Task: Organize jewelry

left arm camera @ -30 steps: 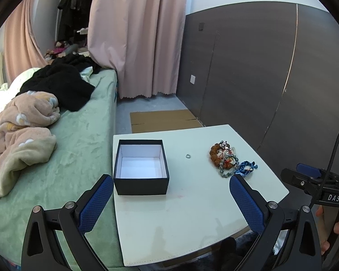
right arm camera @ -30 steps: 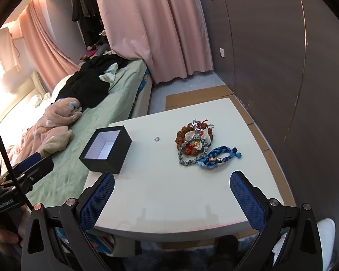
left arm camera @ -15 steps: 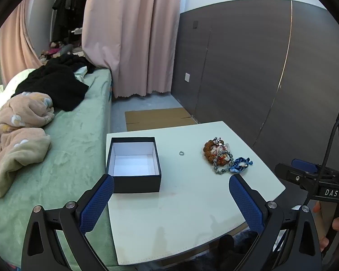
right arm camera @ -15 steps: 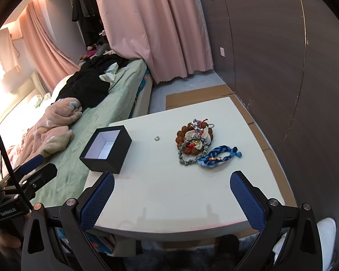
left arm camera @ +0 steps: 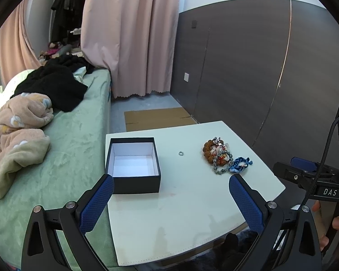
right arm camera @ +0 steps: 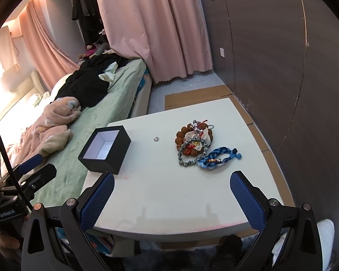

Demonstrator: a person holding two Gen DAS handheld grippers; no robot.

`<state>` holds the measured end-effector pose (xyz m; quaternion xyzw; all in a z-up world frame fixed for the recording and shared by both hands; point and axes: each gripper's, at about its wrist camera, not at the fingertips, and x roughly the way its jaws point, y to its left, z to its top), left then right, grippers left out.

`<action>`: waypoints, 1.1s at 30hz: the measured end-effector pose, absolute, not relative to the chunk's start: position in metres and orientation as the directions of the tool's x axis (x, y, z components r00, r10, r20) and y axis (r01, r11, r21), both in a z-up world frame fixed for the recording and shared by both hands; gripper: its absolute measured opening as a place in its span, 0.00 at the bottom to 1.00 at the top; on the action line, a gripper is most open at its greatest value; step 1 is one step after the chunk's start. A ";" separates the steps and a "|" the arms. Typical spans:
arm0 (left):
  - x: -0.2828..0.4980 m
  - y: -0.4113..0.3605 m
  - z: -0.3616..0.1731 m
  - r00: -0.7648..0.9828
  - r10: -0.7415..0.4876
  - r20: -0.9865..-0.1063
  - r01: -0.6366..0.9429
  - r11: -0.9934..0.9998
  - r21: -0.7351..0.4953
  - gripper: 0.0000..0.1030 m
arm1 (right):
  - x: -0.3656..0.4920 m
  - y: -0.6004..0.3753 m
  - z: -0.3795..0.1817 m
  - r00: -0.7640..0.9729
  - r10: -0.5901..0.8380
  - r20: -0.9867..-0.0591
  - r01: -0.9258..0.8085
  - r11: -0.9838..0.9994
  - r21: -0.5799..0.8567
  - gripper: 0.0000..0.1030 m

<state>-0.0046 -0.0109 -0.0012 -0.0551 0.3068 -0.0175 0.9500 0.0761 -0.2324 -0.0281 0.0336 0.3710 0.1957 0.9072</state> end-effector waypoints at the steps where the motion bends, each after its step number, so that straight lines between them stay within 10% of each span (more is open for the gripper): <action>1: -0.004 -0.011 -0.001 0.810 -0.066 -0.582 -0.002 0.993 -0.116 0.99 | 0.076 -0.231 -0.028 0.649 0.379 -0.660 -0.330 0.922 0.204 1.00; 33: 0.021 -0.013 -0.004 0.786 -0.128 -0.605 0.019 0.983 -0.183 0.99 | 0.101 -0.261 -0.044 0.621 0.359 -0.696 -0.202 0.932 0.300 1.00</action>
